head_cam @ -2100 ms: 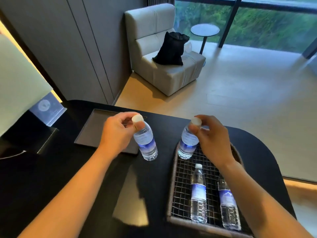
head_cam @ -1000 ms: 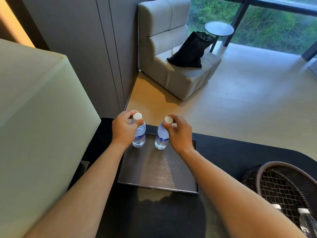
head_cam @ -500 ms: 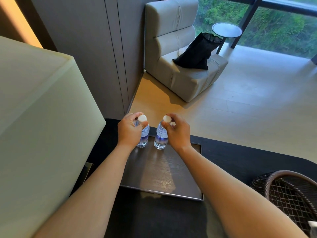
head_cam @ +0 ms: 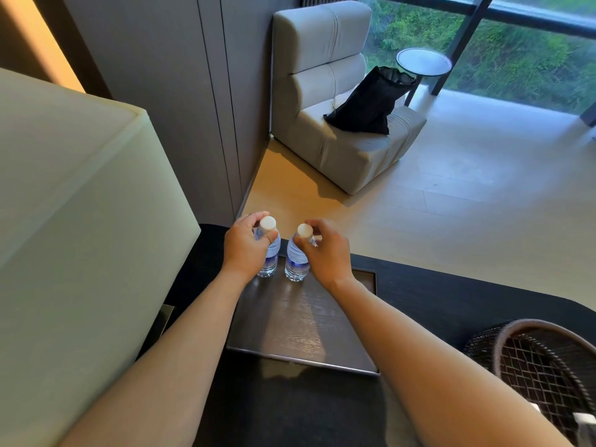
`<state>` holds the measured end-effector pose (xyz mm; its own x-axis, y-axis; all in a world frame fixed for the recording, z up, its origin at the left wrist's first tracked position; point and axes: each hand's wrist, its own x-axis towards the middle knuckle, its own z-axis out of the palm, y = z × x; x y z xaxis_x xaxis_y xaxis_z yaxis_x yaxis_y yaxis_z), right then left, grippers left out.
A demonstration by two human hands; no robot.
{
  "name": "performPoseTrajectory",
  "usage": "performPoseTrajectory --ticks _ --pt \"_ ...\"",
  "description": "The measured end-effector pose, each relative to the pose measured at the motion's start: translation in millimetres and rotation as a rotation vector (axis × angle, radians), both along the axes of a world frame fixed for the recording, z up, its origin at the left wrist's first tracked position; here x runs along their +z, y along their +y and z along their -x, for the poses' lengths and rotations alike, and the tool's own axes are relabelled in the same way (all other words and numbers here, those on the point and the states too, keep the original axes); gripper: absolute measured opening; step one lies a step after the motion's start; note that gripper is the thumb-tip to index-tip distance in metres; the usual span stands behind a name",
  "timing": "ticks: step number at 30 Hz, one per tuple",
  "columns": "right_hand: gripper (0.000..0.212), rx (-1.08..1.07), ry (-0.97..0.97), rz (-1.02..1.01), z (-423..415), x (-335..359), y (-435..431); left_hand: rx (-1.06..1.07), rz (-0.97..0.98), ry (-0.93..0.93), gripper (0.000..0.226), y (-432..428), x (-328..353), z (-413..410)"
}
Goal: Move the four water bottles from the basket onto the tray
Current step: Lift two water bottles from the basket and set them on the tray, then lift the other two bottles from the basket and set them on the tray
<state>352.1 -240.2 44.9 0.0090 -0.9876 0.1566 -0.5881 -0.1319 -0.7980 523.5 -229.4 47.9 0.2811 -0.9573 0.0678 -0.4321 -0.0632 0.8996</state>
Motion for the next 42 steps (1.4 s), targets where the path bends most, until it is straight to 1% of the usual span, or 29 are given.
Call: performPoseTrajectory --ticks 7,11,17,20,22,26,28,31,35,39,42 --pt "0.033 0.003 0.031 -0.011 1 3 6 0.0 -0.014 -0.025 0.05 4 1 2" --pt "0.04 0.004 0.043 -0.027 1 3 9 0.008 -0.026 -0.025 0.056 7 6 1" --pt "0.046 -0.013 0.065 -0.035 9 5 17 0.016 -0.009 -0.088 0.054 27 10 7" --pt "0.052 -0.019 0.091 -0.049 25 8 31 0.066 0.022 -0.122 0.054 46 14 15" --pt "0.051 -0.023 0.118 -0.048 44 10 48 0.094 0.042 -0.137 0.05 66 13 24" --pt "0.043 -0.032 0.209 -0.064 101 12 99 0.027 0.019 -0.177 0.038 116 0 63" --pt "0.041 -0.021 0.284 -0.078 138 10 128 -0.035 -0.008 -0.211 0.031 139 -11 90" --pt "0.039 -0.036 0.34 -0.118 202 5 174 -0.153 -0.055 -0.261 0.024 173 -25 139" --pt "0.031 -0.075 0.401 -0.182 294 -6 231 -0.335 -0.068 -0.273 0.018 218 -33 220" --pt "0.028 -0.153 0.423 -0.259 391 -11 279 -0.418 -0.098 -0.276 0.017 259 -29 315" --pt "0.027 -0.194 0.458 -0.31 458 -14 299 -0.454 -0.11 -0.269 0.018 277 -25 385"
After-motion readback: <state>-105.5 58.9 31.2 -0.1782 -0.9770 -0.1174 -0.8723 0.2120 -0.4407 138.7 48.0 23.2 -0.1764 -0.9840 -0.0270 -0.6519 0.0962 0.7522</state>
